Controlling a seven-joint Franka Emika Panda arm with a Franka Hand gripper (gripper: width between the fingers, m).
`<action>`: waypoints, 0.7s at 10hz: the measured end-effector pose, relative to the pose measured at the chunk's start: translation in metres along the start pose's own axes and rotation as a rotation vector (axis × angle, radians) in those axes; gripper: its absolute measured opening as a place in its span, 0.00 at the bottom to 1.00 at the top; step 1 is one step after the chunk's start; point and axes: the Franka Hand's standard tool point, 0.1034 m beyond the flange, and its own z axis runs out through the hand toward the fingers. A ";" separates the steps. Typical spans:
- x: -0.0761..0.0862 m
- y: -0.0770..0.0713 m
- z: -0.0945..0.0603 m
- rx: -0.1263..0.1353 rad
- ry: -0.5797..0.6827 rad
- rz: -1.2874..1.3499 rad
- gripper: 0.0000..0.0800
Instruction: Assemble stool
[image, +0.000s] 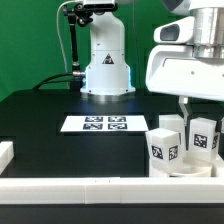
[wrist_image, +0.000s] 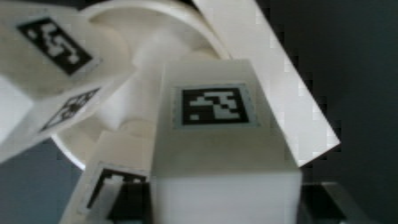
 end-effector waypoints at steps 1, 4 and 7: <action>0.000 0.000 0.000 0.008 -0.010 0.091 0.43; 0.008 0.006 0.000 0.026 -0.026 0.229 0.43; 0.007 0.006 0.000 0.028 -0.028 0.231 0.55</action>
Offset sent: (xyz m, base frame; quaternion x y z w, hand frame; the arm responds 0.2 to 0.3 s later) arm -0.0006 -0.0252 0.0030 0.0203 0.0033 0.1650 0.9861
